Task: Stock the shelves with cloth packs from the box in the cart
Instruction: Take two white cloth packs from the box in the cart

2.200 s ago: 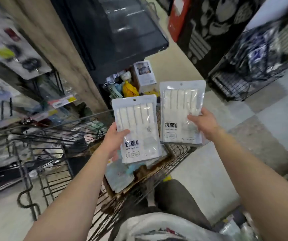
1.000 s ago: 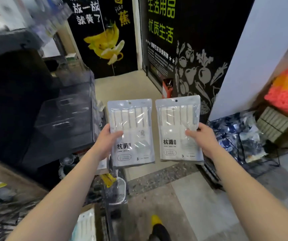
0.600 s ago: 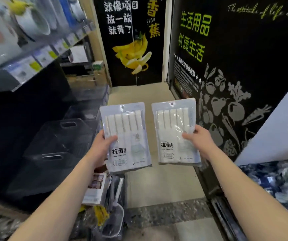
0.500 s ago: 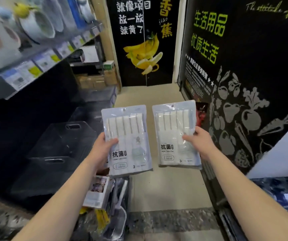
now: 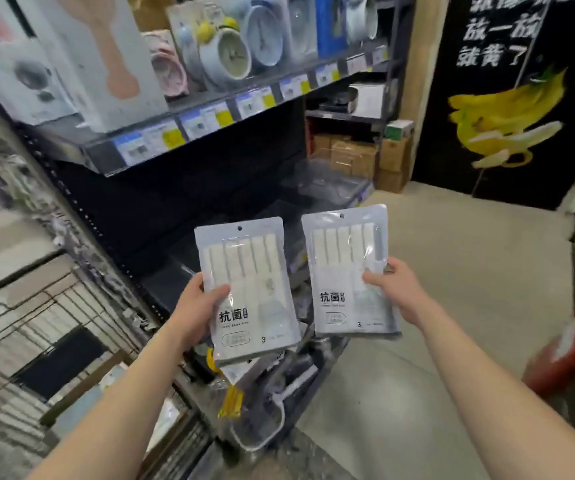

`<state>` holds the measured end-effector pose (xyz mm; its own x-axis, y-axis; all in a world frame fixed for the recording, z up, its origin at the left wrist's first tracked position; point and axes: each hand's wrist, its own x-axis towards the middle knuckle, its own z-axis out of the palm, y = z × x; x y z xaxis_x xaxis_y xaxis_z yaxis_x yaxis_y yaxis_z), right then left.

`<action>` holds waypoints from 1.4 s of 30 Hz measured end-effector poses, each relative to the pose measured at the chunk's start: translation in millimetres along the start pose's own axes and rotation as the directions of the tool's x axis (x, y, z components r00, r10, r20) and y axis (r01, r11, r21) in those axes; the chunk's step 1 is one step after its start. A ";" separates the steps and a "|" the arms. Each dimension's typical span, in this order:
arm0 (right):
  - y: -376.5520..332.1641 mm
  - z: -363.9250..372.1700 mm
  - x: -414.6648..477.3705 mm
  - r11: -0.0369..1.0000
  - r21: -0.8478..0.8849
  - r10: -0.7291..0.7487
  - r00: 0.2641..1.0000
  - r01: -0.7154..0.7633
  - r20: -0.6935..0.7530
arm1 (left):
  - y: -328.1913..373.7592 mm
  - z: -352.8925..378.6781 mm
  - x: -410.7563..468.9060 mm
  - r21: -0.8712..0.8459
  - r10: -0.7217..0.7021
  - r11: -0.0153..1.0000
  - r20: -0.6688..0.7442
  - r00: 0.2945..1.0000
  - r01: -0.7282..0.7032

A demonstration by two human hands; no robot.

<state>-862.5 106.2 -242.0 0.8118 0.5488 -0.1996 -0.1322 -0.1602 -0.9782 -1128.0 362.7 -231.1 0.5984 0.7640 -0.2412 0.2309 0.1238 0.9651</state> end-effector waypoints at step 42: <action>-36.9 334.4 249.6 0.886 -0.429 0.169 0.738 0.177 0.653 | -9.4 -123.8 55.9 -0.383 -0.110 0.917 -0.509 0.854 -0.110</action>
<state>-845.2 523.5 -275.0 0.2052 0.9139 -0.3502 0.2708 -0.3968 -0.8770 -1191.6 482.7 -241.0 0.0952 0.9610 -0.2598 -0.1482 0.2718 0.9509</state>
